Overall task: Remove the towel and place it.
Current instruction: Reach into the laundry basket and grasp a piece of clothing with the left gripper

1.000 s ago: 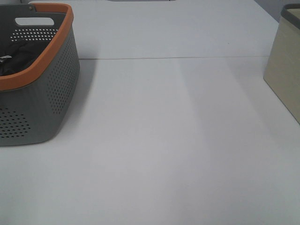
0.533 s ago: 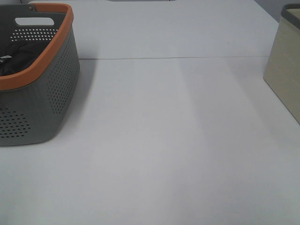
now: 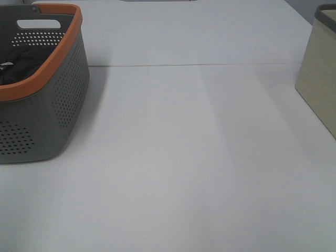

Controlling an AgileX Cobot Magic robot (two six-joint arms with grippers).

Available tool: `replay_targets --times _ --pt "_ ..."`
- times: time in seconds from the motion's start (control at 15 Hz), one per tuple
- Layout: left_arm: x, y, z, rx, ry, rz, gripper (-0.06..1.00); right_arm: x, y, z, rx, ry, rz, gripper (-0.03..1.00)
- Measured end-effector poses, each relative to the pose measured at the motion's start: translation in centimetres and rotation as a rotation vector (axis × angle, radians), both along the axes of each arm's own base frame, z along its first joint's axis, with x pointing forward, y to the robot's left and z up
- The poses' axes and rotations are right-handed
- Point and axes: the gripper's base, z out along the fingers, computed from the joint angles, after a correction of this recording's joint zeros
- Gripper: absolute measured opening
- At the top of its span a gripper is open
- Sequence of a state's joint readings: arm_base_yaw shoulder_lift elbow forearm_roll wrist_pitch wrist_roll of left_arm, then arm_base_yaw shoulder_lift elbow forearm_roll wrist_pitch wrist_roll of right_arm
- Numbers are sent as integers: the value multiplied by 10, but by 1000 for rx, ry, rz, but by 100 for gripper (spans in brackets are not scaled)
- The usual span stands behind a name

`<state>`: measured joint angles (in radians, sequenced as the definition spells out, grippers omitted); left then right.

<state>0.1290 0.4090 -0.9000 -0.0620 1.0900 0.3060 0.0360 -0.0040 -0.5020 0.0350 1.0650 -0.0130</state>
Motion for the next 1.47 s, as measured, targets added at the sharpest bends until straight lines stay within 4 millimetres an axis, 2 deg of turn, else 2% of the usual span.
replay_targets --times 0.07,0.13,0.27,0.4,0.47,0.53,0.73,0.87,1.0,1.13,1.4,1.47 --pt "10 0 10 15 18 -21 97 0 0 0 0 0 0 81" --pt "29 2 28 57 46 -65 97 0 0 0 0 0 0 81" --pt "80 8 55 154 118 -139 97 0 0 0 0 0 0 81" --pt "141 16 67 222 199 -204 97 0 0 0 0 0 0 81" --pt "210 25 57 285 299 -277 97 0 0 0 0 0 0 81" --pt "227 27 53 300 321 -297 97 0 0 0 0 0 0 81" --pt "308 38 19 397 417 -422 97 0 0 0 0 0 0 81" --pt "347 43 -23 446 496 -509 97 0 0 0 0 0 0 81" --pt "373 48 -62 478 551 -546 97 0 0 0 0 0 0 81" --pt "390 50 -93 492 590 -574 97 0 0 0 0 0 0 81" --pt "404 35 -129 525 649 -689 97 0 0 0 0 0 0 81" --pt "405 34 -132 525 653 -700 97 0 0 0 0 0 0 81"
